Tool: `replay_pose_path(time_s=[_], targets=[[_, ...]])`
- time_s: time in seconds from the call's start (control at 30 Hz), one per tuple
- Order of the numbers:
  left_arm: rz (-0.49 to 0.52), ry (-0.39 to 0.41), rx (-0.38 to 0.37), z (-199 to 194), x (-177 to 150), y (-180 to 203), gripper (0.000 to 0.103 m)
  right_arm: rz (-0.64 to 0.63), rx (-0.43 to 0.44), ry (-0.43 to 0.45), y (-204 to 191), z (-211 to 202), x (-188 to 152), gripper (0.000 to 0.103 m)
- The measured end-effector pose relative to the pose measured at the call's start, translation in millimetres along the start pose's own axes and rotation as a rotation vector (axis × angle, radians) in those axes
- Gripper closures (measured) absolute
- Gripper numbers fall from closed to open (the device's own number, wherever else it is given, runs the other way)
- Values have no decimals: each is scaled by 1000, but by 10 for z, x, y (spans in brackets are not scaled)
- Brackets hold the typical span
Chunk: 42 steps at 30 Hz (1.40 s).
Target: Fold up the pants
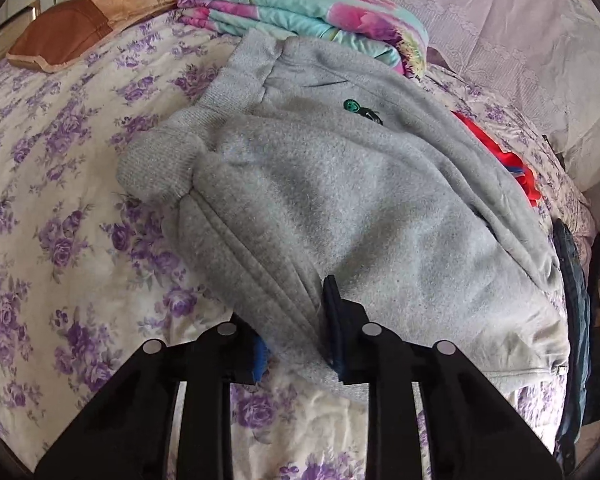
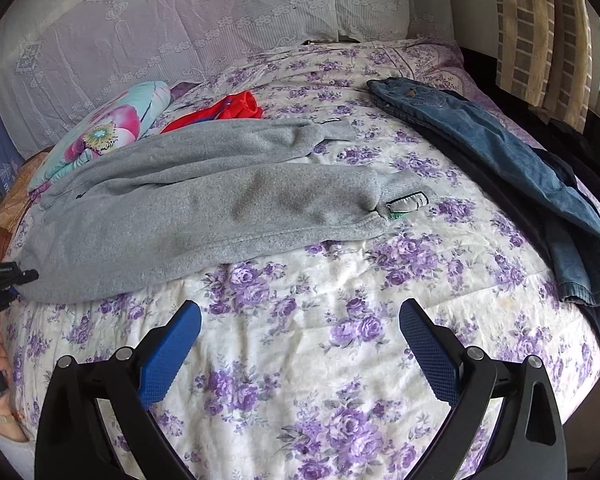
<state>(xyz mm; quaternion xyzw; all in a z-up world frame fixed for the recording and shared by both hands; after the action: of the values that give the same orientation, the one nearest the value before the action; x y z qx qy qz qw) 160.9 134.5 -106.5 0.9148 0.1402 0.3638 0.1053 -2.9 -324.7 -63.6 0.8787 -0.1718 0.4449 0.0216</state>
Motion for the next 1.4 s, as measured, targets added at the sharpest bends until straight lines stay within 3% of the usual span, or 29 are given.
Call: replay_pose_path(time_s=[0.2, 0.27, 0.37, 0.43, 0.47, 0.5, 0.57, 0.63, 0.77, 0.97, 1.1, 1.2, 1.23, 1.3, 1.37, 1.4], targets=[[9, -5, -20, 68, -23, -64, 81, 253, 140, -177, 434, 741, 318, 3], [10, -8, -30, 91, -23, -73, 81, 328, 151, -256, 497, 1020, 308, 3], [-21, -19, -68, 99, -24, -132, 81, 483, 267, -377, 488, 1319, 158, 3], [-21, -19, -81, 128, -15, -147, 81, 481, 260, -383, 401, 1437, 115, 3], [-17, -22, -77, 160, -18, -142, 81, 467, 244, -343, 371, 1457, 152, 3], [-15, -29, -71, 201, -21, -138, 81, 465, 235, -285, 365, 1466, 204, 30], [-21, -47, -66, 265, -28, -150, 81, 455, 156, -195, 433, 1516, 279, 96], [-24, -48, -70, 255, -23, -151, 81, 538, 206, -178, 528, 1581, 265, 96], [-9, -22, -60, 99, -70, -158, 87, 461, 190, -116, 435, 1291, 278, 96], [-11, 6, -69, -284, -217, -196, 91, 449, 277, -67, 621, 614, 178, 96], [6, 39, -97, -661, -376, -191, 91, 422, 279, -58, 678, 305, 50, 96], [12, 10, -93, -723, -503, -237, 90, 411, 246, -84, 737, 333, -132, 92], [33, -21, -65, -627, -545, -244, 84, 408, 220, -112, 761, 434, -210, 90], [54, -90, -6, -403, -633, -304, 67, 411, 141, -197, 811, 654, -396, 69], [17, -65, -24, -492, -634, -384, 61, 419, 162, -183, 852, 627, -411, 68], [37, -46, -9, -589, -616, -400, 58, 391, 146, -188, 867, 556, -380, 62]])
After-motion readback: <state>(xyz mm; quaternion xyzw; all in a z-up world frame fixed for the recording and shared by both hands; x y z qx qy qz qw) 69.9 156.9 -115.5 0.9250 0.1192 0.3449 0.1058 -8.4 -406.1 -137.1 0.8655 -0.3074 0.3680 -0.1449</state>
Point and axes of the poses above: each gripper's, at about its wrist camera, not at the fingertips, and z roughly the way its jaws point, y to its right, x to its top, the point moved 2 cm from there along z, roughly the way its jaws point, and after that the axes turned 11 degrees about y, right-handed, at the moved point
